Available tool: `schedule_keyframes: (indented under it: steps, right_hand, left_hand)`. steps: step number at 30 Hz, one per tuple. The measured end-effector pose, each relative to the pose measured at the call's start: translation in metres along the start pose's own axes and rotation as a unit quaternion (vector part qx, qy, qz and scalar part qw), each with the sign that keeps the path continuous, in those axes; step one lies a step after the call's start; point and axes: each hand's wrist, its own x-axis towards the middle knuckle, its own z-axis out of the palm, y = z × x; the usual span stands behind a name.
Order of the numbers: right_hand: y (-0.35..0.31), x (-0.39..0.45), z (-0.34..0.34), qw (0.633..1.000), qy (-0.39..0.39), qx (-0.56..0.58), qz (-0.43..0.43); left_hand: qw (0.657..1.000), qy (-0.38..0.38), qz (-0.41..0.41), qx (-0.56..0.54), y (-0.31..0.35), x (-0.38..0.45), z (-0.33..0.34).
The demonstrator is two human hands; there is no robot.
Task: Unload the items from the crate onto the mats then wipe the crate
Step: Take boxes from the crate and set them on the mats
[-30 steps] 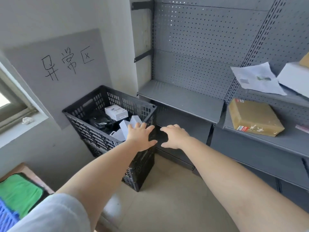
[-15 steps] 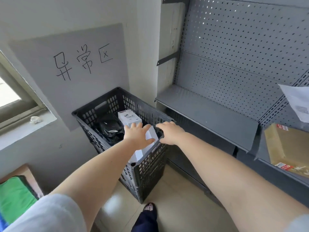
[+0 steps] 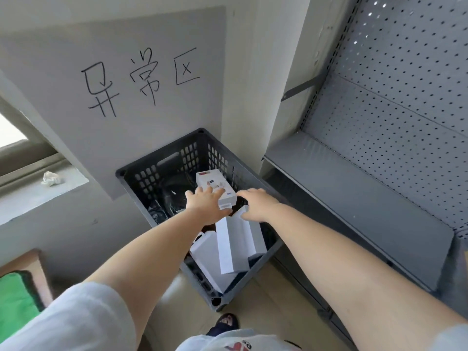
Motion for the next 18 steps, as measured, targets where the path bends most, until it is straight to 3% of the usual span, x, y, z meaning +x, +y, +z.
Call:
schedule_keyframes:
  steps: [5,8,12,18]
  right_hand:
    - [0.003,0.041,0.001,0.997,-0.031,0.066,0.003]
    - [0.005,0.067,0.007,0.991,-0.047,0.124,0.010]
    - [0.007,0.103,0.016,0.982,-0.071,0.173,0.005]
    - [0.012,0.146,0.019,0.964,-0.105,0.244,0.024]
  left_hand:
    - [0.997,-0.028,-0.041,-0.059,-0.015,0.014,0.013]
    - [0.982,-0.051,-0.107,-0.145,-0.018,0.018,0.021]
    - [0.939,-0.041,-0.223,-0.260,-0.017,0.030,0.024]
    - [0.875,-0.054,-0.294,-0.380,-0.010,0.057,0.031]
